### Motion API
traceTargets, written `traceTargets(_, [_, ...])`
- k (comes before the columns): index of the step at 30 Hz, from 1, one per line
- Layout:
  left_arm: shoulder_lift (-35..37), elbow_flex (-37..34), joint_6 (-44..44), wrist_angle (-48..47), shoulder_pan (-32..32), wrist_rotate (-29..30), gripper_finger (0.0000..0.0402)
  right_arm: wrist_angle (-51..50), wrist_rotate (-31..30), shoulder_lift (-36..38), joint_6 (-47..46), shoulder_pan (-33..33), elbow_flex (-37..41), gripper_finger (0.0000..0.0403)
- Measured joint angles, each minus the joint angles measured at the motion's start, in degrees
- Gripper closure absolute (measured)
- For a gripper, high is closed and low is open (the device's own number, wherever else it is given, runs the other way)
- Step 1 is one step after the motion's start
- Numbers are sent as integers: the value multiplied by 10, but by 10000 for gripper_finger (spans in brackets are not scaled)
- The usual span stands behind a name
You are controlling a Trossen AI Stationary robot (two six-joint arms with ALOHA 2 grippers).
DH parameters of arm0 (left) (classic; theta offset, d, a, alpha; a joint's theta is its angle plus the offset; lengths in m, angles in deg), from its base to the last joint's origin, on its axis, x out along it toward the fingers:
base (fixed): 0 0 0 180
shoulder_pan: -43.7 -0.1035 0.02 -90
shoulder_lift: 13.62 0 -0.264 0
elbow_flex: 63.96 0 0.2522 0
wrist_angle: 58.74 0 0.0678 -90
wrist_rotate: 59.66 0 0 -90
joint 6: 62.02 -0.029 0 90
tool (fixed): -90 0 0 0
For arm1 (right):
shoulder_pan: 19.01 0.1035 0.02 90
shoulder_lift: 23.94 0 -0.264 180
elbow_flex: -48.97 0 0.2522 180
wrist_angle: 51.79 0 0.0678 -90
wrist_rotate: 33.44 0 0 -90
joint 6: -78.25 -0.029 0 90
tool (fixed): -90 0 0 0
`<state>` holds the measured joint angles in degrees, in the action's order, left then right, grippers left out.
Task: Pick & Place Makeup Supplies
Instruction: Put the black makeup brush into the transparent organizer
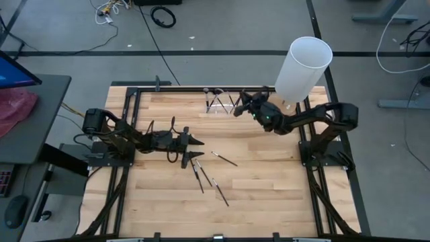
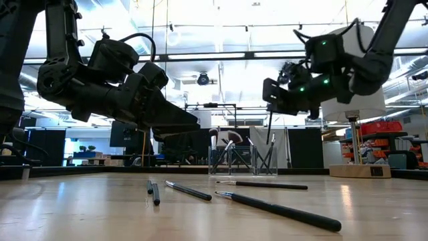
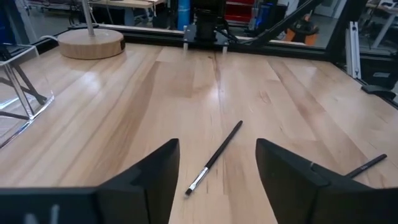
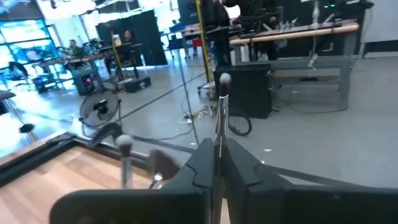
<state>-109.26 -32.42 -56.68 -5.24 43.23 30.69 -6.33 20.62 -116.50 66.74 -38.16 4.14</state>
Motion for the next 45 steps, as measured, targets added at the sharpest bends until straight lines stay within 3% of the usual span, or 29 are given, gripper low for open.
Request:
traceTargets(5, [0, 0, 0, 0, 0, 1, 193, -1, 37, -46, 0, -14, -27, 392])
traceTargets(13, [0, 0, 0, 0, 0, 1, 193, -2, 40, -112, 0, -14, -59, 373])
traceTargets(23, [0, 0, 0, 0, 0, 1, 193, -28, 40, -108, 5, -14, -59, 300])
traceTargets(31, [0, 0, 0, -1, 0, 1, 193, -242, 40, -41, -20, -24, -100, 214])
traceTargets(37, [0, 0, 0, -1, 0, 1, 193, -352, 41, 33, 2, -22, -149, 195])
traceTargets(39, [0, 0, 0, -1, 0, 1, 193, -362, 58, 53, 2, -11, -154, 196])
traceTargets(45, [0, 0, 0, -2, 0, 5, 193, -368, 199, 64, -4, 47, -159, 208])
